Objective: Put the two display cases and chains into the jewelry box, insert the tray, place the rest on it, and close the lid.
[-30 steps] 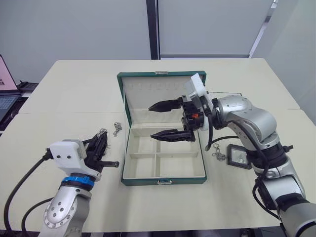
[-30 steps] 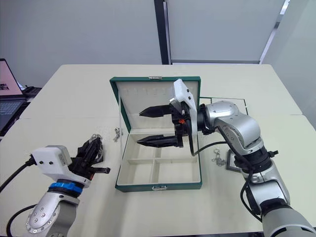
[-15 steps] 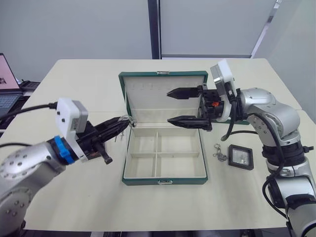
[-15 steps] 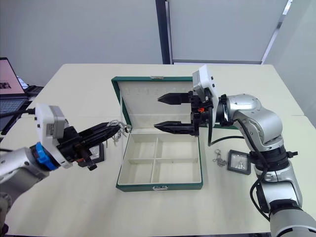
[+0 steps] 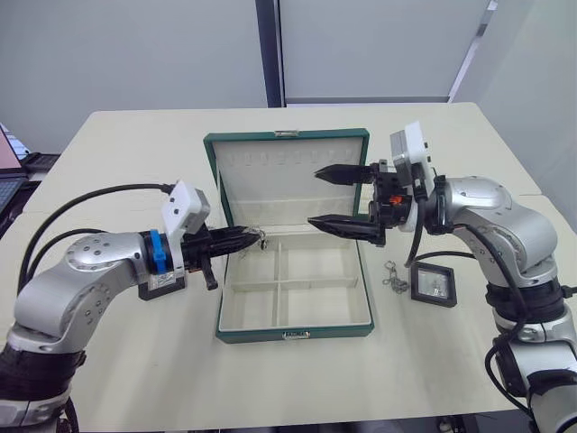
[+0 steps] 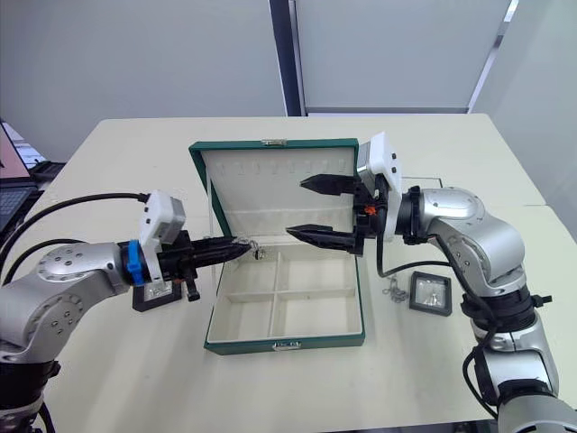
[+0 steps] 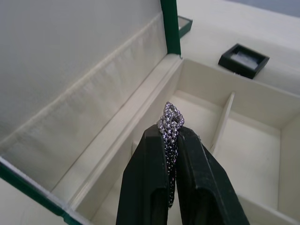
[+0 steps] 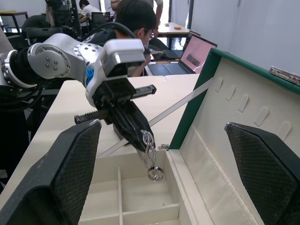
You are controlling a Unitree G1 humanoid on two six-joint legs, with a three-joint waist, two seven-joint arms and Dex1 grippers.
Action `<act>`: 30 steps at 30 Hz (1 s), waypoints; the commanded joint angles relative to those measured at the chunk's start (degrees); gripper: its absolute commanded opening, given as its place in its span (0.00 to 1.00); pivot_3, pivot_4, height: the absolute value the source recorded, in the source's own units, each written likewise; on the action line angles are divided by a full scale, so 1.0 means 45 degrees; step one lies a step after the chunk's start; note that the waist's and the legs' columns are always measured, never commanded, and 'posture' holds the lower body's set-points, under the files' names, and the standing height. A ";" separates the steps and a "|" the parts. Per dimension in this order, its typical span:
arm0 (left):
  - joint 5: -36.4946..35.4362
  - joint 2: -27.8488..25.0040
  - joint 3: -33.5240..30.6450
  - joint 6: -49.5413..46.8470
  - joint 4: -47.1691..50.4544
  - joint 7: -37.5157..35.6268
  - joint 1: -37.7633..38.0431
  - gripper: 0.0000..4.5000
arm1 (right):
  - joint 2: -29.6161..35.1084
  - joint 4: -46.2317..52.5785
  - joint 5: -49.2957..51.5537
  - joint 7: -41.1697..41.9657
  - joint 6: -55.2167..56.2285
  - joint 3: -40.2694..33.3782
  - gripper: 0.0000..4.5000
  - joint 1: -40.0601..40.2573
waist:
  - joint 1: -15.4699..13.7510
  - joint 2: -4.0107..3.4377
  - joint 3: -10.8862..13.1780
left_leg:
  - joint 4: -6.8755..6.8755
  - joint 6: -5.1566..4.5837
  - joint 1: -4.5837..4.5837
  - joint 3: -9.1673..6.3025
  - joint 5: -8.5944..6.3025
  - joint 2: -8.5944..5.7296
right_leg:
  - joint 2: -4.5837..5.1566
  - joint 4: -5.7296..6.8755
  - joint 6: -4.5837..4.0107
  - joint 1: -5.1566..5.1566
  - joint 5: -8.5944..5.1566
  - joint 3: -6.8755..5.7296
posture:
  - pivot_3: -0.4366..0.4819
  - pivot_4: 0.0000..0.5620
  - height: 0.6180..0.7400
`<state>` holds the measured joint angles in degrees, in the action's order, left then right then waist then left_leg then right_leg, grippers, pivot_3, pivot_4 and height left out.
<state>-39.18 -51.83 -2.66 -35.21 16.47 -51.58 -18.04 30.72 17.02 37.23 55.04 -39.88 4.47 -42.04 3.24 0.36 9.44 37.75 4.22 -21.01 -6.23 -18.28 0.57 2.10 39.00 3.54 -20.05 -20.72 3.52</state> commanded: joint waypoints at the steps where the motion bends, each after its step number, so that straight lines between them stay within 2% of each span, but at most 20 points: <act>1: 0.0730 -0.0031 0.0485 0.0546 -0.0369 -0.0999 -0.0542 0.01 | 0.0075 0.0907 0.0319 -0.0420 -0.0139 -0.0450 1.00 0.0276 | -0.0001 0.0001 0.0000 | 0.0000 0.0000 -0.0004 0.0001 0.0000 -0.0003 | 0.0002 0.0000 0.0000 0.0000 0.0000 -0.0001 | 0.48 0.27 1.00; 17: 0.3681 -0.0538 0.2039 0.0984 -0.0916 -0.2390 -0.1650 0.01 | 0.0131 0.1403 0.0554 -0.1009 -0.0295 -0.0661 1.00 0.0582 | 0.0008 0.0001 0.0000 | 0.0010 -0.0001 -0.0010 0.0000 0.0001 -0.0004 | -0.0001 0.0006 0.0000 -0.0002 0.0000 -0.0003 | 0.48 0.27 1.00; 30: 0.4489 -0.0508 0.2286 0.1052 -0.0681 -0.2829 -0.1745 0.01 | 0.0736 0.1748 0.0776 -0.0428 -0.0455 -0.0379 1.00 0.0845 | 0.0006 0.0001 0.0000 | 0.0016 -0.0001 -0.0010 0.0000 0.0001 -0.0004 | -0.0001 0.0009 0.0000 0.0001 0.0000 -0.0005 | 0.48 0.27 1.00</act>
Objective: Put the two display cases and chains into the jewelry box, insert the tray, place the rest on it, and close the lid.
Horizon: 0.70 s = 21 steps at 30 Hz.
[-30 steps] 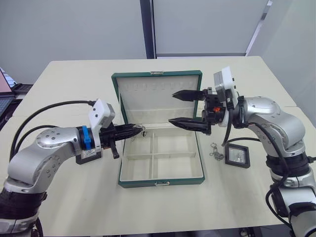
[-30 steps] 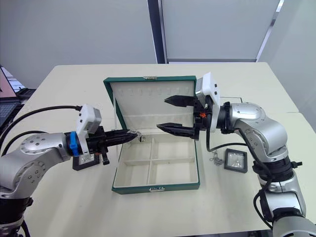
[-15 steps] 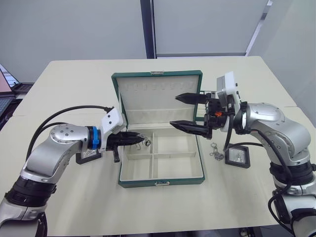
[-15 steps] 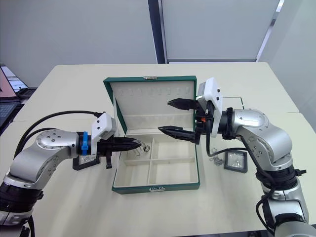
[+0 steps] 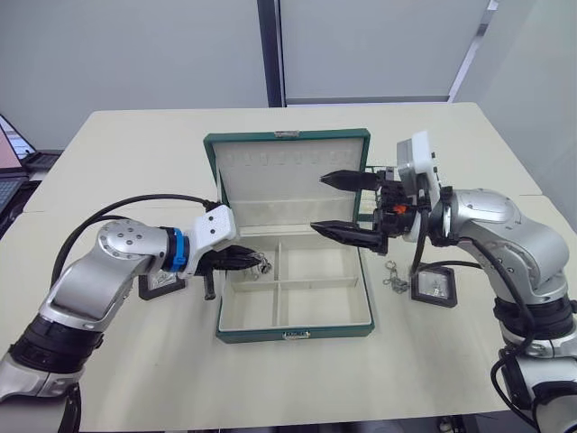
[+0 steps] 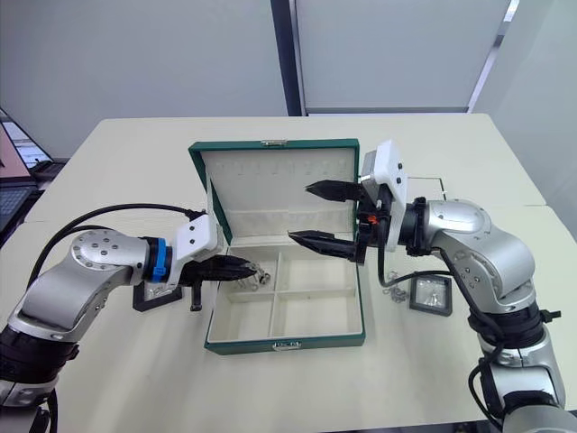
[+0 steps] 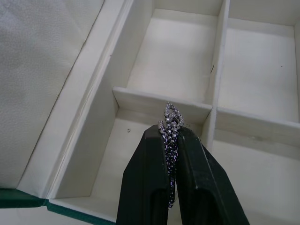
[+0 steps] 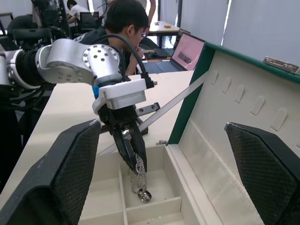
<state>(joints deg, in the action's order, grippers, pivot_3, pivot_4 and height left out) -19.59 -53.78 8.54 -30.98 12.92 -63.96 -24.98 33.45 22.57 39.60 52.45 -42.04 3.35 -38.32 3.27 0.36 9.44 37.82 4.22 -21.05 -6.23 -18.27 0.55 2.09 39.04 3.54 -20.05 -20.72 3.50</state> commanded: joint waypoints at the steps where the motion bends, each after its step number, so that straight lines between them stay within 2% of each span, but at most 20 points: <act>1: 0.0168 -0.0048 -0.0211 0.0127 0.0077 -0.0090 -0.0214 0.01 | 0.0145 0.0502 0.0230 0.0153 0.0046 -0.0114 1.00 0.0025 | -0.0001 0.0000 0.0000 | 0.0000 0.0000 0.0000 0.0000 0.0000 0.0000 | 0.0000 0.0000 0.0000 0.0000 0.0000 0.0000 | 0.48 0.27 1.00; 8: 0.0224 0.0160 -0.0301 0.0127 -0.0015 -0.0045 -0.0314 0.01 | 0.0176 0.0426 0.0161 0.0148 0.0099 -0.0093 1.00 0.0019 | -0.0001 0.0000 0.0000 | 0.0002 0.0000 0.0000 0.0002 0.0000 0.0000 | -0.0001 0.0003 0.0000 0.0002 0.0000 -0.0002 | 0.48 0.27 1.00; 14: 0.0229 0.0260 -0.0427 0.0063 -0.0046 0.0076 -0.0309 0.36 | 0.0165 0.0337 0.0126 0.0231 0.0155 -0.0083 1.00 -0.0011 | 0.0002 0.0000 0.0000 | 0.0006 0.0000 0.0000 0.0004 0.0000 0.0000 | -0.0001 0.0004 0.0000 0.0003 0.0000 -0.0004 | 0.48 0.27 1.00; 21: -0.0057 0.0375 -0.0597 -0.0105 0.0087 0.0144 -0.0345 0.84 | 0.0127 0.0230 0.0081 0.0343 0.0203 -0.0072 1.00 -0.0085 | 0.0000 0.0000 0.0000 | 0.0008 0.0000 0.0000 0.0003 0.0001 0.0000 | -0.0001 0.0008 0.0000 0.0005 0.0000 -0.0008 | 0.48 0.27 1.00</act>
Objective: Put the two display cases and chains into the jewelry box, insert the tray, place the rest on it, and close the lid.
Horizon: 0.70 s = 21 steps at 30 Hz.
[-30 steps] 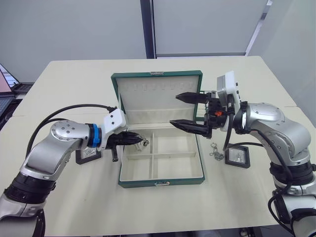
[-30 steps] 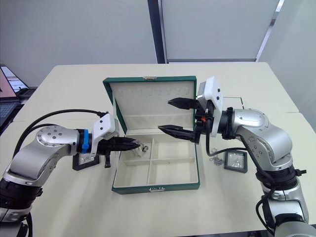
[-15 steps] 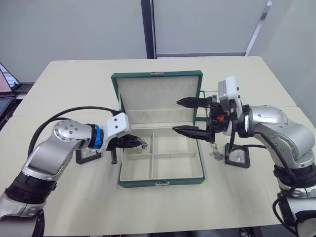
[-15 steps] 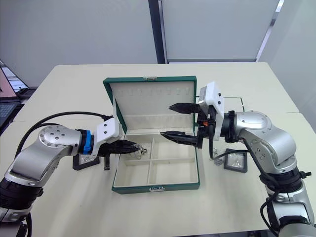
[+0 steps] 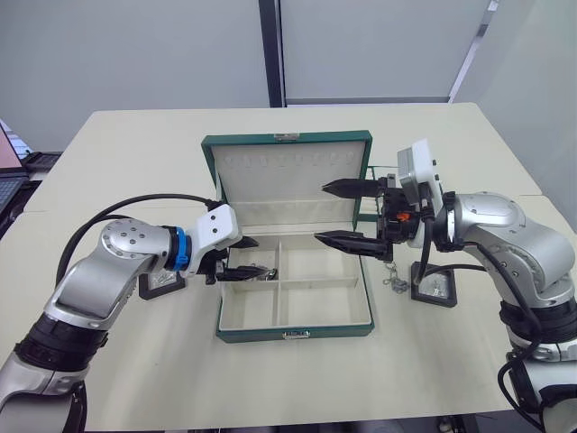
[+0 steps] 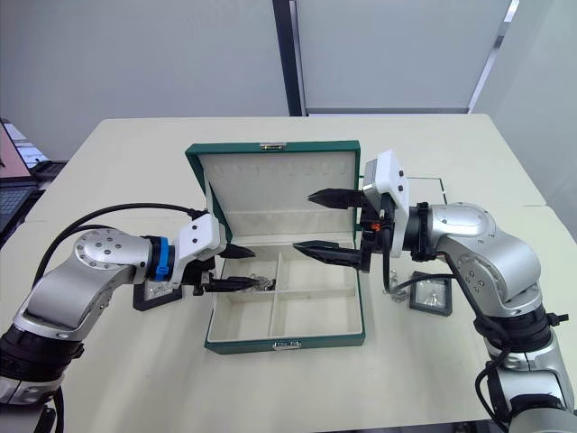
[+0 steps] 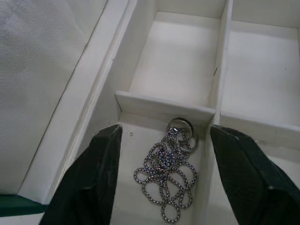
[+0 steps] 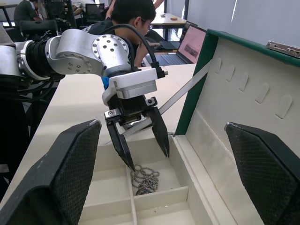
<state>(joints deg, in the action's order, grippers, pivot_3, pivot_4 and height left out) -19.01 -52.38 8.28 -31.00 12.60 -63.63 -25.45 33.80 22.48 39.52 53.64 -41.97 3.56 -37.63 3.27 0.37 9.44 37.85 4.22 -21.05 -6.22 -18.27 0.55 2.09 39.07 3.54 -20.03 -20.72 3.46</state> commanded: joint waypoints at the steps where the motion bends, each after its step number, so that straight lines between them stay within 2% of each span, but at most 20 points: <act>1: -0.0234 0.0085 -0.0570 -0.0141 0.0183 0.0080 -0.0245 0.89 | 0.0047 0.0247 0.0091 0.0087 0.0190 -0.0119 1.00 -0.0240 | 0.0000 0.0000 0.0000 | 0.0000 0.0000 0.0000 -0.0001 0.0000 0.0000 | 0.0000 0.0000 0.0000 0.0000 0.0000 -0.0001 | 0.48 0.27 1.00; 2: -0.0276 0.0120 -0.0610 -0.0161 0.0208 0.0096 -0.0253 0.96 | 0.0048 0.0244 0.0088 0.0096 0.0192 -0.0118 1.00 -0.0242 | 0.0000 0.0000 0.0000 | 0.0001 0.0000 0.0000 -0.0001 0.0000 0.0000 | 0.0000 0.0001 0.0000 0.0001 0.0000 -0.0002 | 0.48 0.27 1.00; 3: -0.0328 0.0158 -0.0652 -0.0175 0.0236 0.0099 -0.0262 0.99 | 0.0045 0.0239 0.0092 0.0098 0.0187 -0.0119 1.00 -0.0245 | -0.0001 0.0000 0.0000 | 0.0001 0.0000 0.0000 0.0000 0.0000 0.0000 | 0.0000 0.0002 0.0000 0.0002 0.0000 -0.0004 | 0.48 0.27 1.00; 18: -0.2649 0.0519 -0.1693 -0.1879 0.1182 0.0046 -0.0335 0.99 | 0.0120 0.0132 -0.0020 0.0225 0.0300 -0.0126 1.00 -0.0162 | 0.0004 0.0001 -0.0001 | 0.0008 0.0001 0.0000 0.0002 0.0001 0.0000 | 0.0000 0.0002 0.0000 0.0009 0.0000 -0.0012 | 0.48 0.27 1.00; 21: -0.3514 0.0681 -0.2272 -0.2534 0.1561 0.0351 -0.0161 0.99 | 0.0213 0.0097 -0.0073 0.0293 0.0456 -0.0256 1.00 -0.0068 | 0.0004 0.0001 -0.0001 | 0.0009 0.0001 0.0000 0.0000 0.0001 0.0000 | 0.0000 0.0002 0.0000 0.0010 0.0000 -0.0012 | 0.48 0.27 1.00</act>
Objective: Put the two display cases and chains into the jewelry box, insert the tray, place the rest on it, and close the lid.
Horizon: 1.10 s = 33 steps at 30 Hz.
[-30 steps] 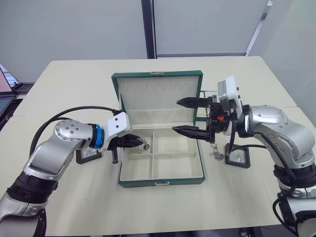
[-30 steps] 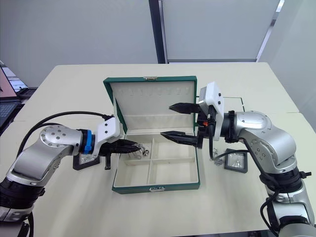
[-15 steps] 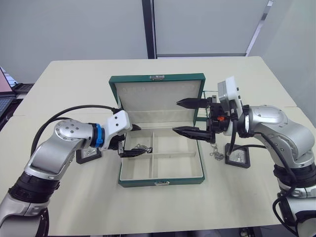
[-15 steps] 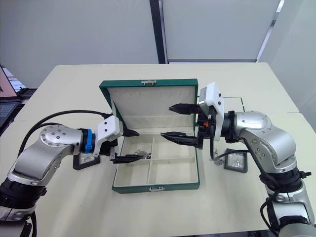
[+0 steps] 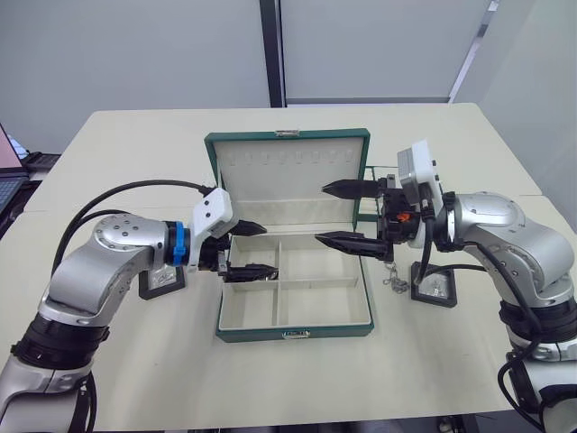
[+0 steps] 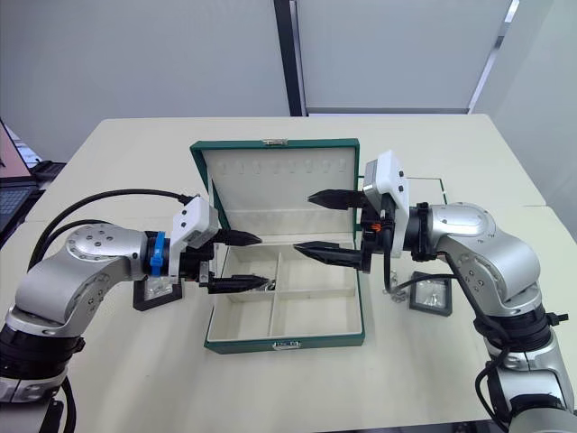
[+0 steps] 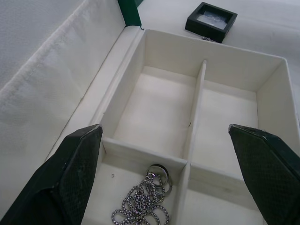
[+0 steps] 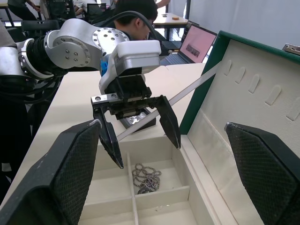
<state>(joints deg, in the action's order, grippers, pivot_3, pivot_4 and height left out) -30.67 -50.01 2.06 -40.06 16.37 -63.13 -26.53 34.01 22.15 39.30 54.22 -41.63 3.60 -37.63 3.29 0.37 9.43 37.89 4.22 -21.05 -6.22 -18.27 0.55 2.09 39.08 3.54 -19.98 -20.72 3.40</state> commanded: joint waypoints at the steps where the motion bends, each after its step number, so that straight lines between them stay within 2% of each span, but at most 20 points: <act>1: -0.1415 0.0275 -0.1264 -0.0875 0.0888 0.0432 0.0134 0.99 | 0.0221 0.0166 -0.0017 0.0211 0.0430 -0.0324 1.00 -0.0011 | 0.0001 0.0001 0.0000 | 0.0001 0.0000 0.0000 0.0000 0.0000 0.0000 | 0.0000 -0.0001 0.0000 0.0001 0.0000 0.0001 | 0.48 0.27 1.00; 11: -0.6454 0.0582 -0.5513 -0.4302 0.2780 0.3435 0.1407 0.99 | 0.1712 -0.0316 0.0483 0.1000 0.0564 -0.2040 1.00 0.1115 | -0.0007 0.0005 -0.0002 | 0.0006 -0.0001 0.0003 -0.0007 -0.0001 0.0006 | 0.0007 -0.0004 0.0000 0.0010 0.0000 0.0008 | 0.48 0.27 1.00; 14: -0.7065 0.0555 -0.6848 -0.4466 0.2822 0.4458 0.2209 0.99 | 0.2333 -0.0709 0.0405 0.1185 0.0676 -0.2809 1.00 0.1735 | -0.0019 0.0005 -0.0002 | 0.0005 -0.0001 0.0004 -0.0006 -0.0001 0.0009 | 0.0008 -0.0005 0.0000 0.0012 0.0000 0.0011 | 0.48 0.27 1.00; 19: -0.6761 0.0810 -0.9271 -0.3798 0.2624 0.5993 0.3925 0.99 | 0.3116 -0.1555 0.0239 0.0977 0.0863 -0.4481 1.00 0.3429 | -0.0060 0.0008 -0.0004 | 0.0002 -0.0002 0.0010 -0.0001 -0.0001 0.0013 | 0.0010 -0.0010 0.0000 0.0016 0.0000 0.0016 | 0.48 0.27 1.00; 23: -0.6927 0.1599 -1.0894 -0.3281 0.2354 0.7212 0.4953 0.99 | 0.3253 -0.2242 -0.0242 0.0677 0.1452 -0.5506 1.00 0.4709 | -0.0111 0.0008 -0.0004 | 0.0003 -0.0002 0.0010 0.0013 -0.0002 0.0013 | 0.0015 -0.0015 0.0000 0.0021 0.0000 0.0028 | 0.48 0.27 1.00; 25: -0.6409 0.2099 -1.1332 -0.2698 0.2140 0.7654 0.5588 0.99 | 0.3116 -0.2802 -0.0818 0.0281 0.2127 -0.5790 1.00 0.5154 | -0.0110 0.0007 -0.0005 | 0.0003 -0.0002 0.0013 0.0020 -0.0002 0.0014 | 0.0014 -0.0015 0.0000 0.0024 0.0000 0.0032 | 0.48 0.27 1.00; 28: -0.4963 0.2597 -1.1317 -0.1309 0.1798 0.8078 0.6326 0.99 | 0.2753 -0.3535 -0.1257 -0.0230 0.2932 -0.6096 1.00 0.5533 | -0.0125 0.0008 -0.0005 | 0.0003 -0.0001 0.0027 0.0040 -0.0001 0.0012 | 0.0012 -0.0015 0.0000 0.0036 0.0000 0.0037 | 0.48 0.27 1.00; 29: -0.4053 0.2816 -1.1272 -0.0520 0.1341 0.8459 0.6503 0.99 | 0.2427 -0.3876 -0.1433 -0.0523 0.3326 -0.6182 1.00 0.5677 | -0.0131 0.0009 -0.0005 | 0.0003 -0.0001 0.0029 0.0042 -0.0001 0.0012 | 0.0011 -0.0015 0.0000 0.0042 0.0000 0.0034 | 0.48 0.27 1.00; 33: -0.1598 0.3581 -1.0898 0.1894 -0.0133 0.9647 0.6625 0.99 | 0.1379 -0.4872 -0.2468 -0.1460 0.5074 -0.5961 1.00 0.6000 | -0.0175 0.0011 -0.0010 | 0.0002 0.0000 0.0040 0.0049 -0.0001 0.0010 | 0.0003 -0.0017 0.0000 0.0064 0.0000 0.0028 | 0.48 0.27 1.00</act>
<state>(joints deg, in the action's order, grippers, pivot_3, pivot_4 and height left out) -42.61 -34.79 -46.89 -37.00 17.62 -22.22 3.37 41.41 1.14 30.13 49.78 -23.62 -22.36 -10.56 2.50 0.42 9.39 37.91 4.22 -20.87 -5.99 -18.27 0.59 2.11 39.00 3.54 -19.68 -20.72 3.53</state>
